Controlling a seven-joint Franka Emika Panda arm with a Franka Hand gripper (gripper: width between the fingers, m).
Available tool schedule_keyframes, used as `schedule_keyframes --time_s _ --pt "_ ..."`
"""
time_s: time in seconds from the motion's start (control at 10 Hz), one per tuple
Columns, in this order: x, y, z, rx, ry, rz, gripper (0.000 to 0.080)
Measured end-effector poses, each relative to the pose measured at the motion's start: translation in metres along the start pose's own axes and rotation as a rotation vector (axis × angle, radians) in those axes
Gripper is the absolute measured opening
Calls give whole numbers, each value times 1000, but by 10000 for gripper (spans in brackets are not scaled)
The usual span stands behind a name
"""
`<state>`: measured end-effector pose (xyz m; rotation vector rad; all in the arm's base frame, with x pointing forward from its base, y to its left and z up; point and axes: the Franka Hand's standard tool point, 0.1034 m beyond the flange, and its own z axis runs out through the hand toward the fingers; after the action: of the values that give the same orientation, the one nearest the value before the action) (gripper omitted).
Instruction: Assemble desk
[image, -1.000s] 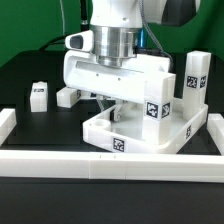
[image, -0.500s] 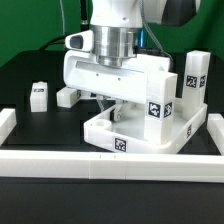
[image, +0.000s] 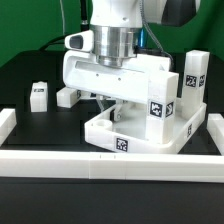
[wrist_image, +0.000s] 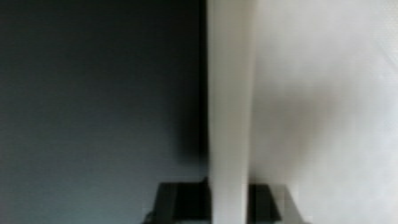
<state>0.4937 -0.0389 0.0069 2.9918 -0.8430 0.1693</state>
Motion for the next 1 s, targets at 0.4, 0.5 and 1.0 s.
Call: schedule_keyframes --time_s 0.4,0.5,1.0 --pt "1 0 0 0 4 -207 60" --pt "3 1 -1 0 6 -281 60" --pt "17 6 -5 -7 31 -605 60"
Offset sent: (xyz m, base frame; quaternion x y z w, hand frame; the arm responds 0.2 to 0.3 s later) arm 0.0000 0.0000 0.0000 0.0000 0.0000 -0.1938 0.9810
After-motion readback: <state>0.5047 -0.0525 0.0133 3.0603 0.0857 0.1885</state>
